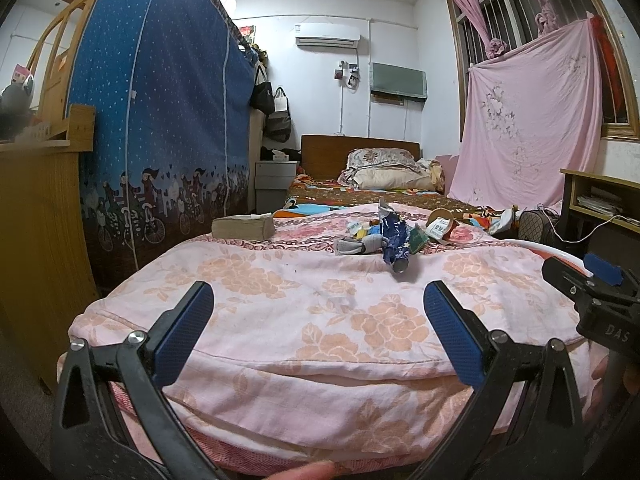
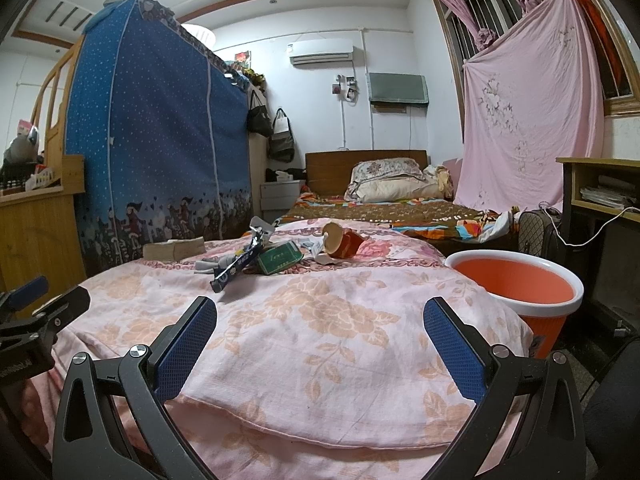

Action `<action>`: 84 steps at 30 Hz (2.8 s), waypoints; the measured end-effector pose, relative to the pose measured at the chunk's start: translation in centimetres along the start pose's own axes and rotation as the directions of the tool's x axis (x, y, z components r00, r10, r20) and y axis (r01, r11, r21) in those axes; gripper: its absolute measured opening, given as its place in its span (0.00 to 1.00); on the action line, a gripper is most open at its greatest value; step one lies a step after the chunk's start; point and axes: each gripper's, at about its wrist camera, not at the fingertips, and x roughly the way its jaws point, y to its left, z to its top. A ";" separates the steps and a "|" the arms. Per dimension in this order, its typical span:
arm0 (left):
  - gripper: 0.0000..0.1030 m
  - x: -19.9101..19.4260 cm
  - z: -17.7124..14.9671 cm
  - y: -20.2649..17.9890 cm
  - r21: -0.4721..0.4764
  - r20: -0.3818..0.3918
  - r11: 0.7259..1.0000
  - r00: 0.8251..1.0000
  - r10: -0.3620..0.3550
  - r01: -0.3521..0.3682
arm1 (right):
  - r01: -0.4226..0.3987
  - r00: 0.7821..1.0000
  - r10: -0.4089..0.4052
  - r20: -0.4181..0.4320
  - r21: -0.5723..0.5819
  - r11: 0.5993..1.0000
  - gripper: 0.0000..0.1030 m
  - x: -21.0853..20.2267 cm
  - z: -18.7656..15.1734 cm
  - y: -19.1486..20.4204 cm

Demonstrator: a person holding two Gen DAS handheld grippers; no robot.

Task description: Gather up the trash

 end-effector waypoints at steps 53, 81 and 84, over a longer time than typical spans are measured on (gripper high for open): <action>0.45 22.4 4.0 -0.8 -0.131 -0.552 0.944 0.768 -0.323 0.303 | -0.168 0.761 0.199 -0.617 0.110 0.980 0.68 25.5 5.0 -3.3; 0.00 18.7 3.5 -1.0 -0.082 -0.452 0.954 0.842 -0.293 0.288 | -0.228 0.792 0.230 -0.565 0.076 0.971 0.19 23.2 4.6 -2.4; 0.00 17.1 3.7 -0.4 -0.094 -0.393 0.968 0.885 -0.250 0.232 | -0.249 0.798 0.243 -0.551 0.064 0.966 0.19 22.6 4.6 -1.9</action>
